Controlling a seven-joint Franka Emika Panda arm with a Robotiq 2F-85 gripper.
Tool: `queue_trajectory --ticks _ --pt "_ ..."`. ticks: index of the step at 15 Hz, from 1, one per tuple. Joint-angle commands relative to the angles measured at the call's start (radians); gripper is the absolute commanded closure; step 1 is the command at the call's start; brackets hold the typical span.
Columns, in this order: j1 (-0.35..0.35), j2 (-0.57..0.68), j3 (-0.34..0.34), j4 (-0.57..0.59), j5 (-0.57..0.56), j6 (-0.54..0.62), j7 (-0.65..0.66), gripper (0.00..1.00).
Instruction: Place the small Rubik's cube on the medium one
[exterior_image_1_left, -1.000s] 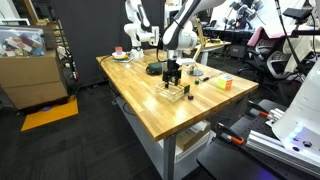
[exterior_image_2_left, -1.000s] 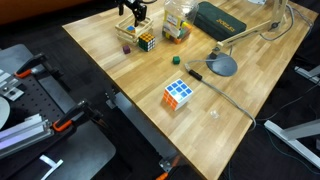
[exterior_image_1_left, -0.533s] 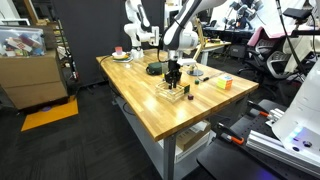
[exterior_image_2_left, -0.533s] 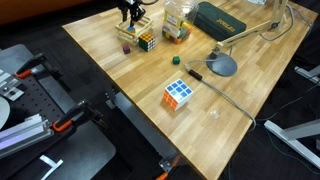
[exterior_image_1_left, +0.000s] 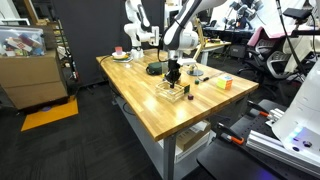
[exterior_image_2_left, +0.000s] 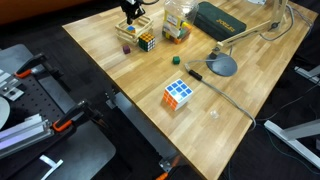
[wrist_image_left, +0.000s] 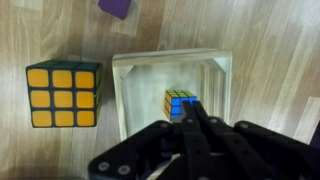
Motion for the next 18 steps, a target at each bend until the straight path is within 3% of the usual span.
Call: queue_trajectory --ticks 1,10,12,18 --pt "-0.006 0.001 0.006 0.001 -0.006 -0.001 0.005 0.94" --pt "-0.006 0.001 0.006 0.001 -0.006 0.0 0.004 0.94" --pt "-0.004 0.002 0.005 0.002 -0.008 0.0 0.006 1.0" --pt "-0.007 0.006 0.013 0.005 0.001 -0.001 0.005 1.0"
